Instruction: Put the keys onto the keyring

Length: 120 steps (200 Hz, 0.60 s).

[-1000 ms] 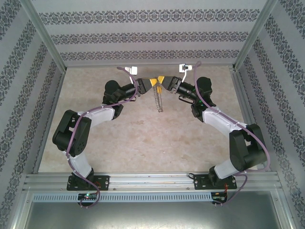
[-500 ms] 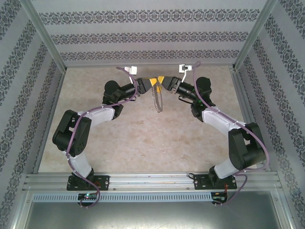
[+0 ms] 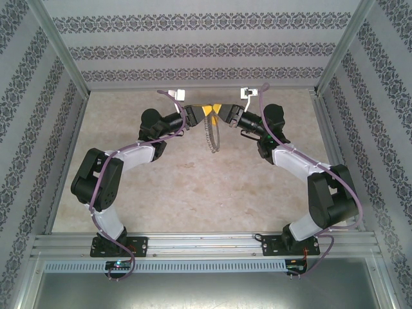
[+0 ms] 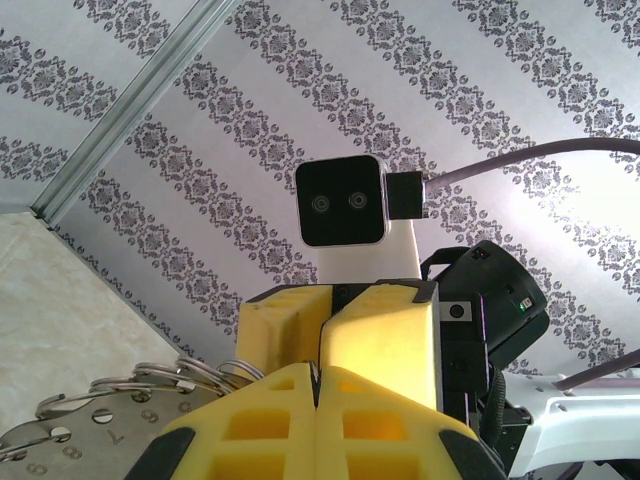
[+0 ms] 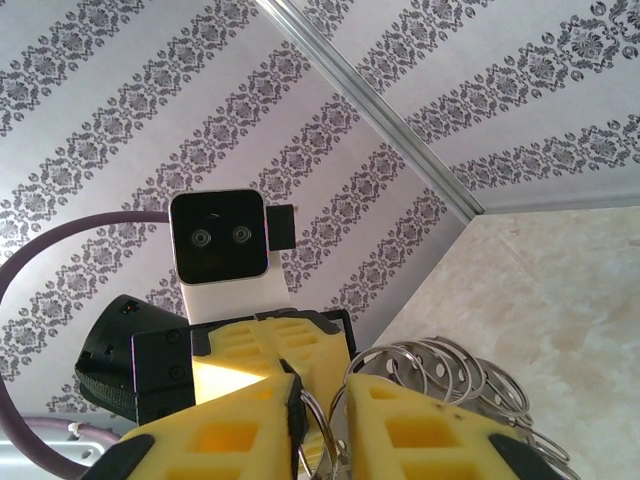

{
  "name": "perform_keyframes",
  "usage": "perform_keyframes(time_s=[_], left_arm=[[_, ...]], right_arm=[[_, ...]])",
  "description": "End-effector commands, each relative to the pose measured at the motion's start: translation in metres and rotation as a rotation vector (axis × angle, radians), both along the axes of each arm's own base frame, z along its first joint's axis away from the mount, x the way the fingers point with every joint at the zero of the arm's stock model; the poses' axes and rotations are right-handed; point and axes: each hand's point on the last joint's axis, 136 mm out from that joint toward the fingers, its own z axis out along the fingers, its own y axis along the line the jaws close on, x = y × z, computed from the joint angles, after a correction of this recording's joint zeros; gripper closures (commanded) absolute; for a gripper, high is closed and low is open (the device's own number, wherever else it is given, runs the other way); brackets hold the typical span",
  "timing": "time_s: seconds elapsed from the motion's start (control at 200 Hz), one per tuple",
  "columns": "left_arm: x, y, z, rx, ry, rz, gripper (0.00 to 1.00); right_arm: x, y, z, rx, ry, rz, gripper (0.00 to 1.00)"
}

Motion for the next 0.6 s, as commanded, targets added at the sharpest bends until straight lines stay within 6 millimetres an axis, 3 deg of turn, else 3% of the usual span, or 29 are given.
perform_keyframes(time_s=[0.0,0.12,0.245,0.375,0.5,0.595], left_arm=[[-0.01,-0.002,0.025,-0.046,-0.094,-0.013,1.0],[-0.01,-0.002,0.025,-0.046,-0.095,-0.014,1.0],[-0.009,-0.002,0.024,-0.047,-0.093,-0.013,1.0],[-0.009,-0.002,0.024,-0.046,-0.093,-0.014,1.0],[-0.013,-0.003,0.025,-0.034,-0.109,-0.029,1.0],[-0.013,0.001,0.023,0.004,-0.119,-0.02,0.82]], right_arm=[[-0.011,0.006,0.006,0.004,-0.04,0.045,0.79],[-0.012,0.006,0.005,0.0,-0.042,0.051,0.79],[-0.013,0.005,0.005,-0.002,-0.046,0.051,0.86],[-0.012,0.002,0.005,-0.004,-0.045,0.038,1.0],[-0.008,-0.006,0.004,-0.018,-0.047,0.015,1.0],[-0.005,-0.012,0.004,-0.064,-0.055,-0.004,1.0]])
